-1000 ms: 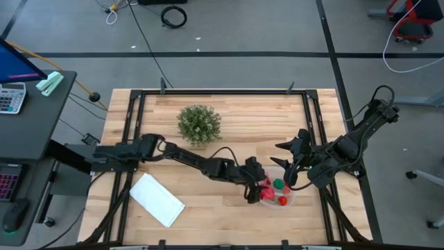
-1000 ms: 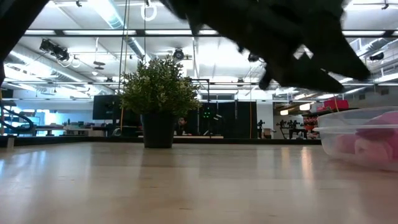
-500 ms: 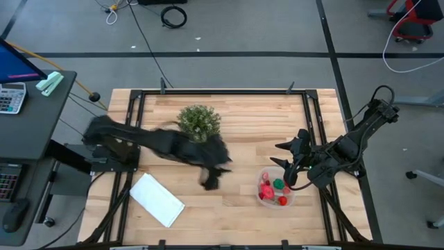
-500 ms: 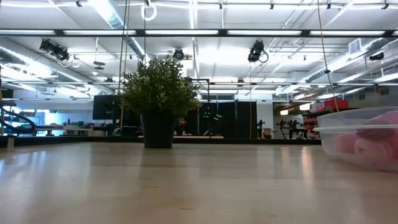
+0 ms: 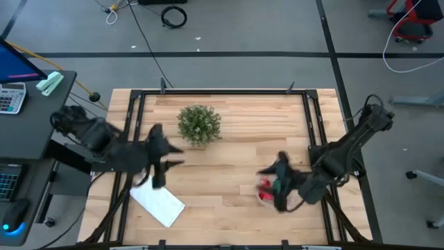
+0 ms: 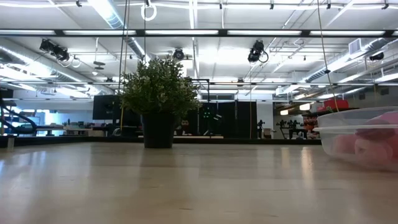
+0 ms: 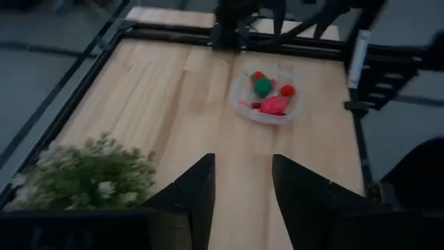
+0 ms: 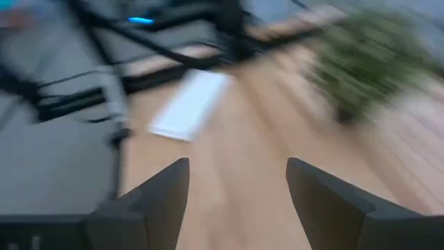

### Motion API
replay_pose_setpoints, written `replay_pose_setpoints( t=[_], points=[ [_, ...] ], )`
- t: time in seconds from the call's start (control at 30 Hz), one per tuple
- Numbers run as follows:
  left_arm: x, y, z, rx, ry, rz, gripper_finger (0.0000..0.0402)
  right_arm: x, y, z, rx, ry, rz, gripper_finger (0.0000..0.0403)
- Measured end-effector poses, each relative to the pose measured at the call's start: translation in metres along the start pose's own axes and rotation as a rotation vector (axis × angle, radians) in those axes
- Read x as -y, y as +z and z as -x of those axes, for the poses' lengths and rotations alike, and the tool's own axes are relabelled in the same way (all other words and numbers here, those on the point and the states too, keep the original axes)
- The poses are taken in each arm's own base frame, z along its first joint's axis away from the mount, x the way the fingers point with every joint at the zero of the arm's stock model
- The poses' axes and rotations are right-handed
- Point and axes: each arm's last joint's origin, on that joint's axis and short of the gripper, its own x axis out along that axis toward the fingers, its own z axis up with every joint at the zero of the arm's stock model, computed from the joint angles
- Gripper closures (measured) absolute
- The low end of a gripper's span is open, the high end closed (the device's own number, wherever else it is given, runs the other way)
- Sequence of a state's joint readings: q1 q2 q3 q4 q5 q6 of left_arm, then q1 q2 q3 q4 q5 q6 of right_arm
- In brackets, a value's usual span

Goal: Pick and placing Produce into tupperware
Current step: Return to Home Position

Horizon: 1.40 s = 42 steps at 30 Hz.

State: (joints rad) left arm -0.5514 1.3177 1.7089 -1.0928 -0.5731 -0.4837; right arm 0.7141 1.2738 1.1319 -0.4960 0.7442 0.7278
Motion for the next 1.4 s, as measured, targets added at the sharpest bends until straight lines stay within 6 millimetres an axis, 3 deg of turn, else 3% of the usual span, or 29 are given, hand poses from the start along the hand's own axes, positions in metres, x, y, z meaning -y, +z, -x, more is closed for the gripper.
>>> replay_pose_setpoints(
  t=[0.17, 0.3, 0.47, 0.67, 0.83, 1.0, 1.13, 1.4],
  points=[
    [0.026, -0.011, 0.009, 0.039, 0.001, -0.081, 0.026, -0.04, 0.005, -0.034, 0.098, 0.348, 0.184, 0.0153],
    [0.031, -0.014, 0.014, 0.073, 0.024, -0.14, 0.0264, -0.042, 0.012, -0.054, 0.172, 0.406, 0.235, 0.0153],
    [0.028, -0.011, 0.016, 0.116, 0.071, -0.179, 0.026, -0.001, 0.037, -0.077, 0.186, 0.249, 0.255, 0.0153],
    [0.024, -0.014, 0.018, 0.105, 0.1, -0.172, 0.0253, 0.061, 0.079, -0.082, 0.211, 0.222, 0.181, 0.0153],
    [0.001, -0.021, 0.036, 0.124, 0.227, -0.065, 0.0251, 0.083, 0.094, -0.077, 0.226, 0.268, 0.215, 0.0153],
    [-0.015, -0.036, 0.053, 0.119, 0.295, 0.025, 0.0256, 0.092, 0.085, -0.073, 0.211, 0.257, 0.242, 0.0153],
    [-0.011, -0.046, 0.059, 0.128, 0.274, 0.089, 0.0262, 0.092, 0.069, -0.068, 0.186, 0.275, 0.239, 0.0153],
    [0.007, -0.084, 0.037, 0.154, 0.298, 0.096, 0.0258, 0.092, 0.042, -0.079, 0.171, 0.297, 0.241, 0.0153]
  ],
)
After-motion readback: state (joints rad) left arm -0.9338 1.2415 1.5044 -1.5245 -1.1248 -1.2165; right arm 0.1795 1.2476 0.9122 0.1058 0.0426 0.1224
